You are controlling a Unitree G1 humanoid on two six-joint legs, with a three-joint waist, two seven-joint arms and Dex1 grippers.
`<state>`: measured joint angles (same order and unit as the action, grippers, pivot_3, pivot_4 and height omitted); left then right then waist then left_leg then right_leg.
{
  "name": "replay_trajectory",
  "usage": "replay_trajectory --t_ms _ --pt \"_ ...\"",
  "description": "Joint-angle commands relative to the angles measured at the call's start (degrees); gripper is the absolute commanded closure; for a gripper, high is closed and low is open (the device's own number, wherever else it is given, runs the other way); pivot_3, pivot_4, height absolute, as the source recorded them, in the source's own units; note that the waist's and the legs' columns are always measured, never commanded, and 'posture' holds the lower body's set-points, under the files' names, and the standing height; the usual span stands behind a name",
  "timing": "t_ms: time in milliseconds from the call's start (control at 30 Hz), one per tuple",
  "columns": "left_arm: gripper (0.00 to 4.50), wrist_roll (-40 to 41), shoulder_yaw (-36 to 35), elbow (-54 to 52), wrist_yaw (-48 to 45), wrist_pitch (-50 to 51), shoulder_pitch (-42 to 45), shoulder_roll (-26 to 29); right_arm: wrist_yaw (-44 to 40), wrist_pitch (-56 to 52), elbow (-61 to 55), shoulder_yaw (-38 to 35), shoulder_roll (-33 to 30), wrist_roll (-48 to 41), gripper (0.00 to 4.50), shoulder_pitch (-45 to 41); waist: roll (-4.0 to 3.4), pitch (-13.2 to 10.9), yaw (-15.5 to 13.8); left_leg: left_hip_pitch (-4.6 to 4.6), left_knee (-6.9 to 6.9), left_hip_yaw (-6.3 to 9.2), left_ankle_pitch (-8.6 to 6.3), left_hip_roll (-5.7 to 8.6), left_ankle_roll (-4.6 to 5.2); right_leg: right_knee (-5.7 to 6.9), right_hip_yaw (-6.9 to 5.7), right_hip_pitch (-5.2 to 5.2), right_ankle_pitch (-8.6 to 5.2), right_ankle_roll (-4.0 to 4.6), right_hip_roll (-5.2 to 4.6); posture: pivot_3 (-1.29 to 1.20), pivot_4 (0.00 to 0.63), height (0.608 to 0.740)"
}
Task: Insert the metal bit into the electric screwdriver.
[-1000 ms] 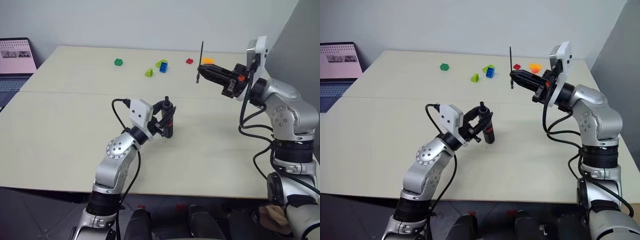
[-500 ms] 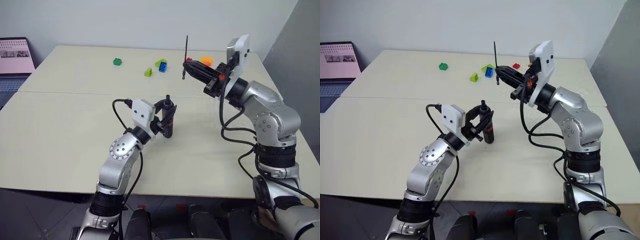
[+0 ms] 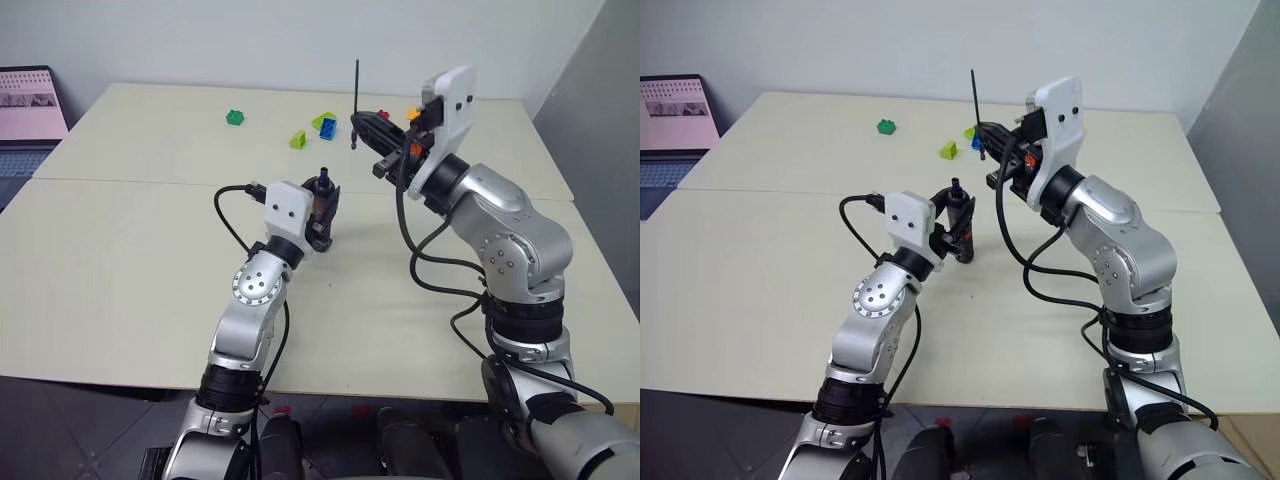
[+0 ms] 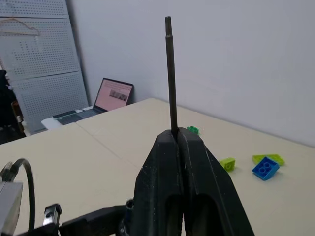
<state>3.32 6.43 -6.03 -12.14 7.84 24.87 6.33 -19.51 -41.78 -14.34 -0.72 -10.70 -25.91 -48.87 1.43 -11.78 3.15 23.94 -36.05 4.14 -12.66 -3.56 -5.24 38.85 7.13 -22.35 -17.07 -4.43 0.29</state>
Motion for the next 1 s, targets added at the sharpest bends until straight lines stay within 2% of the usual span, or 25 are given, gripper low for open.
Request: replay_trajectory --t_ms 33,467,1000 --pt "2.86 -1.79 0.19 -0.38 1.16 -3.27 1.04 -0.74 2.87 0.31 -1.48 0.20 1.91 0.45 4.50 -1.75 0.00 0.00 0.02 0.00 0.01 0.00 0.00 0.00 0.00 0.00 0.00 0.00 0.00 0.00 0.00 0.00 0.150 0.740" --pt "2.86 -2.71 -1.04 0.45 3.26 -3.27 0.85 -1.55 10.32 3.17 -0.57 4.57 9.99 5.60 4.50 -0.47 0.00 0.00 0.12 -0.02 -0.01 0.00 0.01 0.01 -0.01 0.02 0.01 0.01 0.00 0.00 0.01 0.00 0.150 0.740" --pt "2.86 -3.31 -1.19 0.49 6.03 -2.38 1.03 -1.59 13.36 0.56 -4.08 7.41 12.84 8.54 4.50 2.23 0.01 0.01 0.15 -0.02 0.00 0.03 0.01 0.00 -0.02 0.02 -0.01 0.01 0.00 0.00 0.01 0.00 0.150 0.740"
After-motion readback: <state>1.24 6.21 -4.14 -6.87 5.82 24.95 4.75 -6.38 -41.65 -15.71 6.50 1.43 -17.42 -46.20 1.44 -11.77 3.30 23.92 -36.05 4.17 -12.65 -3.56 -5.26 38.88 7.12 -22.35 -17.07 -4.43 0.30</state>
